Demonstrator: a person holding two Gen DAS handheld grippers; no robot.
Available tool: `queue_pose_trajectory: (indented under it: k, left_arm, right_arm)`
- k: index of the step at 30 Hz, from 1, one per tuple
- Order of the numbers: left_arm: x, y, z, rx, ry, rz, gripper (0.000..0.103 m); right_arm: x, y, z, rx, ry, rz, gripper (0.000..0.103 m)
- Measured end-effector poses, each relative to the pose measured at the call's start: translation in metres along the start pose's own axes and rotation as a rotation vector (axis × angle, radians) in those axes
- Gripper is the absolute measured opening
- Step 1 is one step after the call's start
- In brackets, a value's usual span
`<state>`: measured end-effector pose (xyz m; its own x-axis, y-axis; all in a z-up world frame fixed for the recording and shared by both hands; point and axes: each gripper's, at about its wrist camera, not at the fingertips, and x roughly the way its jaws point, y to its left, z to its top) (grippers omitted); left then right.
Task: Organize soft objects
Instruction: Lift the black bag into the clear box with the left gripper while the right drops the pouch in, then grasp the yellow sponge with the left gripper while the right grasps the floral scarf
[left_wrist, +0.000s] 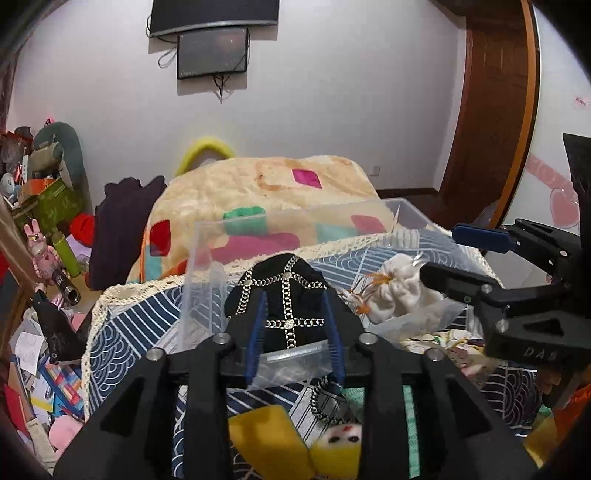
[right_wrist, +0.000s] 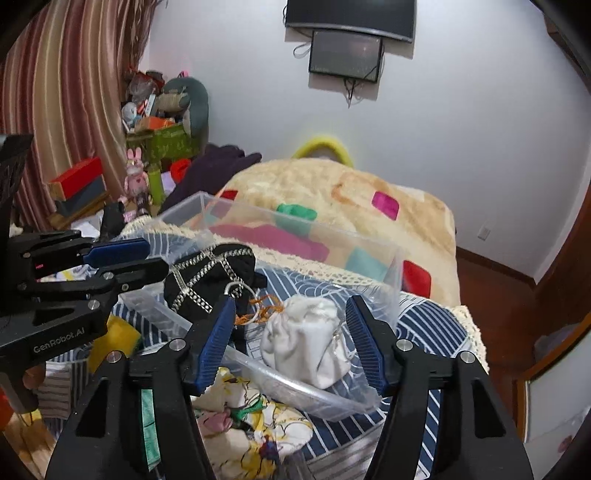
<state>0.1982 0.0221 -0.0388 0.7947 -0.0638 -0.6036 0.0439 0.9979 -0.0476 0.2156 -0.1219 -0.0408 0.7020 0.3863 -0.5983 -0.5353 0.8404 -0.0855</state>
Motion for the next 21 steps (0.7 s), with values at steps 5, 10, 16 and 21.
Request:
queue_pose_trajectory:
  k: [5, 10, 16, 21]
  left_arm:
    - [-0.025, 0.003, 0.000, -0.017, -0.049, -0.001, 0.057]
    - [-0.050, 0.006, -0.004, -0.032, -0.111, 0.028, 0.074]
    - [-0.061, 0.011, -0.021, -0.046, -0.126, 0.070, 0.091]
    - [-0.057, 0.010, -0.043, -0.024, -0.114, 0.113, 0.097]
  right_arm:
    - [-0.025, 0.002, 0.003, 0.019, -0.069, -0.004, 0.064]
    - [-0.050, 0.007, 0.001, 0.025, -0.148, -0.007, 0.072]
    - [-0.060, 0.017, -0.011, 0.015, -0.185, -0.010, 0.081]
    - [-0.054, 0.025, -0.023, 0.013, -0.160, 0.009, 0.081]
